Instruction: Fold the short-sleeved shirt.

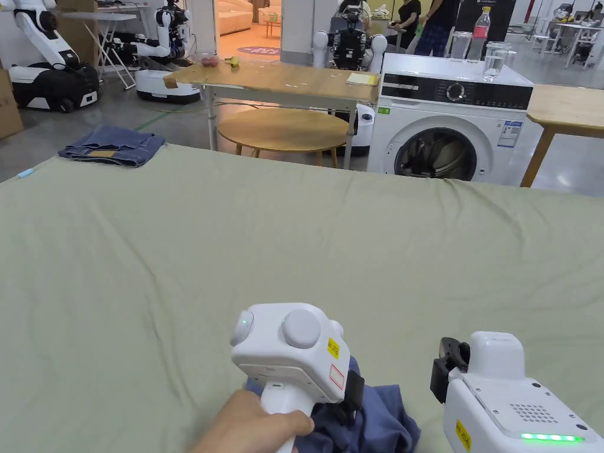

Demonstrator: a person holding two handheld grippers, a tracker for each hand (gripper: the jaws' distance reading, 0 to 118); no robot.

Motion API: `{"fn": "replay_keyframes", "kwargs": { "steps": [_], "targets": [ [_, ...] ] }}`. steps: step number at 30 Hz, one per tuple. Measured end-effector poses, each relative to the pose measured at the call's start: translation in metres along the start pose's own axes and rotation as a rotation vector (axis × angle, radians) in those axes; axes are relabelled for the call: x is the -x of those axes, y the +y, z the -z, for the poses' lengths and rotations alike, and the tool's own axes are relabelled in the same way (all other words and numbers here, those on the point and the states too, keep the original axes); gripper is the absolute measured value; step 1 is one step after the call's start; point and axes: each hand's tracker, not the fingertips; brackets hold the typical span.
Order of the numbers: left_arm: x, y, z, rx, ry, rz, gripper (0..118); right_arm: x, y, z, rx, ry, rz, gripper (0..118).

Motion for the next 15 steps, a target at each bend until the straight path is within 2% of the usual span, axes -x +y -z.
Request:
{"fn": "replay_keyframes", "kwargs": {
  "steps": [2, 5, 8, 13, 15],
  "targets": [
    [0.004, 0.0, 0.006, 0.008, -0.072, -0.049, 41, -0.001, -0.001, 0.0, 0.003, -0.002, 0.0, 0],
    [0.003, -0.002, -0.002, -0.009, -0.105, -0.034, 57, -0.002, -0.002, -0.001, 0.008, -0.005, -0.005, 0],
    [0.005, -0.004, -0.021, -0.047, -0.145, -0.018, 57, -0.002, -0.003, -0.002, 0.009, -0.004, -0.008, 0],
    [0.026, -0.001, -0.051, -0.159, -0.376, -0.071, 57, -0.002, -0.005, -0.002, 0.014, 0.0, 0.001, 0],
    [0.033, 0.001, -0.046, -0.155, -0.353, -0.09, 55, -0.002, -0.006, -0.002, 0.015, 0.003, 0.005, 0]
  ]
}}
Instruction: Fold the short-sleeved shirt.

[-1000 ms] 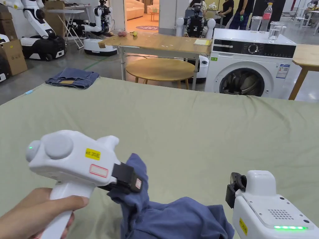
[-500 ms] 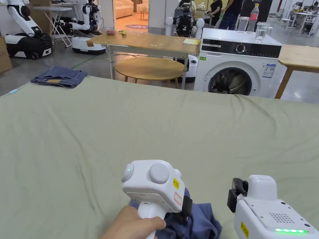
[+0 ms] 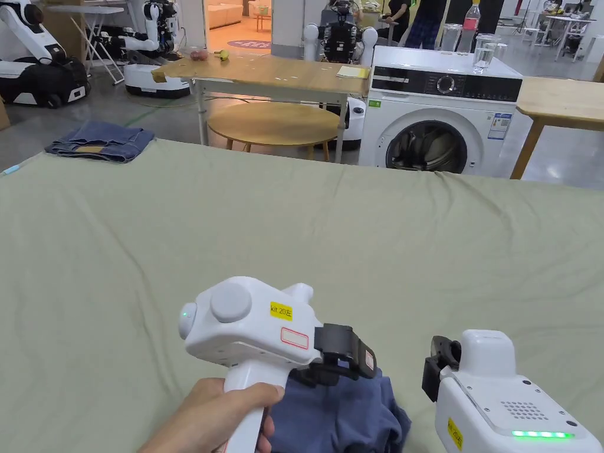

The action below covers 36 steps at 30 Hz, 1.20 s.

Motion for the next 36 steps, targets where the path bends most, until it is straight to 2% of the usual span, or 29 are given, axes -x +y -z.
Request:
{"fn": "replay_keyframes", "kwargs": {
  "steps": [1, 3, 4, 7, 13, 21, 26, 33, 36],
  "targets": [
    [0.004, 0.0, 0.006, 0.011, 0.016, -0.01, 49, 0.0, 0.0, 0.0, 0.0, 0.001, 0.002, 0],
    [0.014, -0.003, 0.023, 0.058, 0.027, -0.016, 17, 0.0, -0.001, 0.0, -0.002, 0.001, 0.006, 0],
    [0.017, -0.007, 0.035, 0.099, 0.013, -0.019, 12, 0.0, -0.001, 0.0, -0.004, 0.001, 0.008, 0],
    [0.028, -0.015, 0.065, 0.158, -0.059, -0.061, 7, -0.001, -0.001, 0.0, -0.005, -0.001, 0.013, 0],
    [0.035, -0.025, 0.106, 0.137, -0.062, -0.072, 0, -0.005, -0.002, 0.001, -0.008, -0.004, 0.028, 0],
    [0.021, -0.027, 0.092, 0.111, -0.015, 0.052, 0, -0.007, 0.0, -0.001, -0.053, -0.017, 0.041, 0],
    [0.007, -0.019, 0.029, -0.138, 0.069, 0.241, 0, -0.002, 0.008, 0.0, -0.113, -0.054, 0.024, 0],
    [0.005, -0.033, -0.047, -0.654, 0.38, 0.423, 0, 0.009, 0.024, 0.005, -0.184, -0.069, 0.019, 0],
    [0.009, -0.039, -0.061, -0.802, 0.515, 0.454, 0, 0.014, 0.029, 0.005, -0.216, -0.072, 0.018, 0]
  ]
}}
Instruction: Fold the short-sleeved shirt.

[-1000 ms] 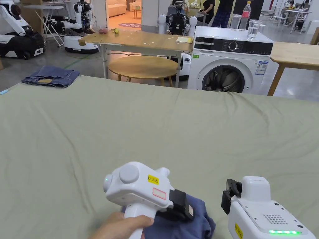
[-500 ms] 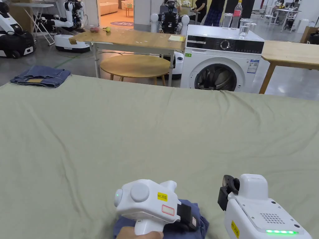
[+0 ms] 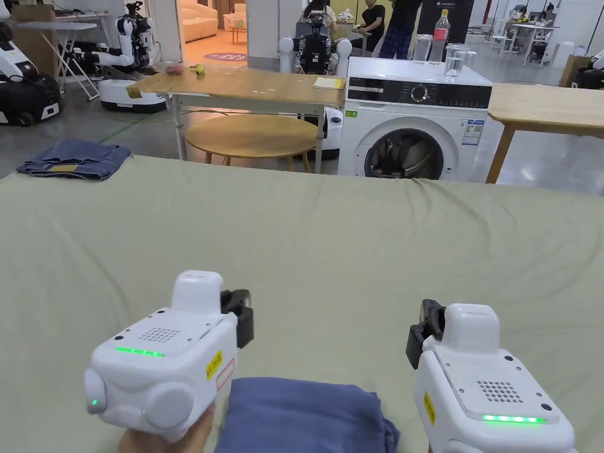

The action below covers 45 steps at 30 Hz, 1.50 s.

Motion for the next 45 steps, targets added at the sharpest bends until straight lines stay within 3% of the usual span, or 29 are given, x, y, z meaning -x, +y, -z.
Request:
{"fn": "replay_keyframes", "kwargs": {
  "steps": [6, 10, 16, 22, 25, 29, 32, 37, 38, 42, 43, 45],
  "targets": [
    [0.012, -0.001, -0.023, -0.214, 0.207, 0.051, 0, 0.006, 0.014, -0.005, -0.087, 0.005, 0.016, 0],
    [0.018, 0.0, -0.029, -0.23, 0.224, 0.06, 0, 0.008, 0.022, -0.007, -0.117, 0.006, 0.011, 0],
    [0.033, -0.002, -0.031, -0.199, 0.211, 0.022, 0, 0.014, 0.006, -0.018, 0.067, 0.087, -0.003, 0],
    [0.05, -0.013, -0.029, -0.122, 0.193, -0.035, 0, 0.034, -0.042, -0.029, 0.303, 0.217, -0.009, 0],
    [0.054, -0.018, -0.032, -0.094, 0.189, -0.038, 0, 0.04, -0.065, -0.019, 0.391, 0.197, -0.035, 0],
    [0.063, -0.024, -0.037, -0.039, 0.17, -0.049, 0, 0.033, -0.095, 0.008, 0.585, 0.168, 0.004, 0],
    [0.074, -0.027, -0.036, 0.075, 0.083, -0.086, 0, 0.022, -0.096, 0.012, 0.563, 0.186, 0.059, 0],
    [0.093, -0.031, -0.027, 0.324, -0.104, -0.178, 0, 0.022, -0.092, 0.015, 0.592, 0.192, 0.054, 0],
    [0.096, -0.032, -0.023, 0.397, -0.161, -0.203, 8, 0.023, -0.091, 0.015, 0.591, 0.189, 0.048, 0],
    [0.106, -0.043, -0.005, 0.608, -0.338, -0.297, 73, 0.025, -0.091, 0.013, 0.585, 0.187, 0.03, 0],
    [0.109, -0.047, -0.001, 0.633, -0.365, -0.323, 80, 0.024, -0.092, 0.013, 0.586, 0.188, 0.03, 0],
    [0.115, -0.054, 0.005, 0.674, -0.411, -0.407, 82, 0.022, -0.092, 0.014, 0.588, 0.193, 0.039, 0]
  ]
}}
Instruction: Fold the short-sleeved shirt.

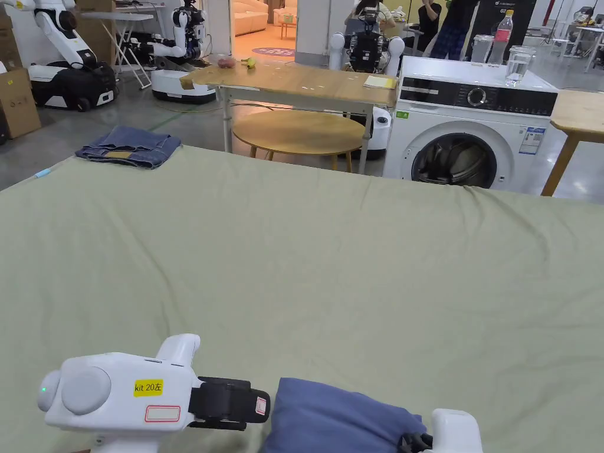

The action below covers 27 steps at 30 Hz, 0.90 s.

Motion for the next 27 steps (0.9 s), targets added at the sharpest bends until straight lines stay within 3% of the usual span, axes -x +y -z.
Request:
{"fn": "replay_keyframes", "kwargs": {
  "steps": [4, 9, 21, 22, 24, 27],
  "targets": [
    [0.029, 0.003, 0.013, 0.028, -0.105, -0.19, 82, 0.0, 0.0, 0.0, 0.002, 0.005, 0.009, 0],
    [0.048, 0.002, 0.047, 0.151, -0.29, -0.301, 82, 0.002, -0.001, -0.001, -0.001, 0.0, 0.007, 0],
    [0.022, 0.0, 0.109, 0.21, -0.407, -0.265, 81, 0.002, -0.001, 0.0, -0.006, -0.001, 0.015, 0],
    [0.021, -0.001, 0.11, 0.206, -0.408, -0.266, 75, 0.001, -0.002, 0.0, -0.007, 0.0, 0.017, 0],
    [0.022, -0.003, 0.111, 0.198, -0.339, -0.261, 38, 0.001, -0.002, 0.0, -0.009, 0.0, 0.019, 0],
    [0.031, -0.008, 0.111, 0.193, -0.37, -0.313, 30, 0.002, -0.002, -0.001, -0.014, 0.003, 0.02, 0]
  ]
}}
